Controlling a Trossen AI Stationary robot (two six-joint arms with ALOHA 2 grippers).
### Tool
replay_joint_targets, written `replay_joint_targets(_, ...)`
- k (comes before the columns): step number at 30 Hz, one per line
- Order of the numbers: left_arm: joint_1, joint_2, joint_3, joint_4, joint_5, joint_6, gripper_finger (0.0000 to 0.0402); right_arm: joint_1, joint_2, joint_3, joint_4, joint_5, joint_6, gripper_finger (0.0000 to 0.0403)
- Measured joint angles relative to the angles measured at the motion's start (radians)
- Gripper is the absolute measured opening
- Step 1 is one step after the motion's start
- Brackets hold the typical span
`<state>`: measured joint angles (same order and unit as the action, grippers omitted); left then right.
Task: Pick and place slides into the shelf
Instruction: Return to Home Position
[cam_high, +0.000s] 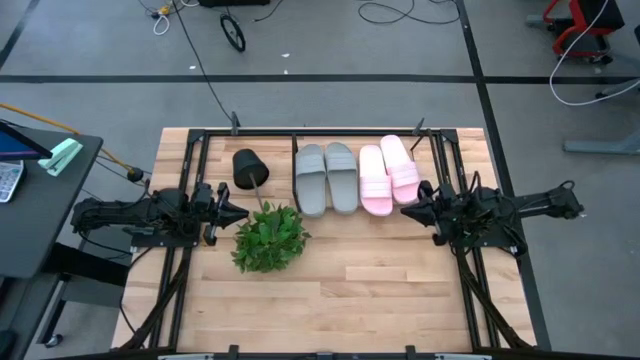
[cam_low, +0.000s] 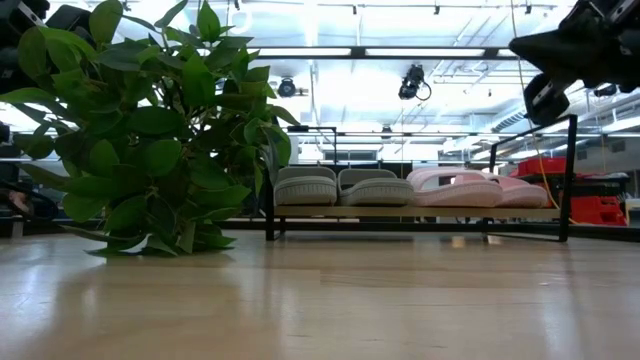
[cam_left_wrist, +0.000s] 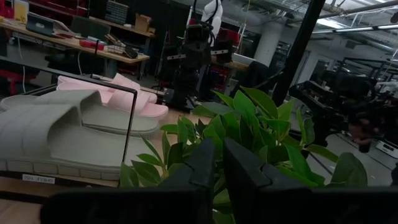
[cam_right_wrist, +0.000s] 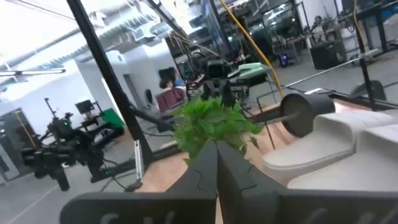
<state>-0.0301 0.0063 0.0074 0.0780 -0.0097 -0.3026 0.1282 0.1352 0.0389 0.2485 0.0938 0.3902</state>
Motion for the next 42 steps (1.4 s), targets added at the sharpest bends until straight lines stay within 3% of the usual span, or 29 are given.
replay_joint_targets(17,0.0,0.0,0.0,0.0,0.0,0.0,0.003,-0.048,0.0,-0.005,-0.054,-0.092,-0.025,0.0)
replay_joint_targets(27,0.0,0.0,0.0,0.0,0.0,0.0,0.0041,-0.048,-0.01,-0.029,-0.011,-0.089,-0.041,0.0)
replay_joint_targets(42,0.0,0.0,0.0,0.0,0.0,0.0,0.0026,-0.047,-0.013,-0.029,-0.072,-0.061,-0.153,0.001)
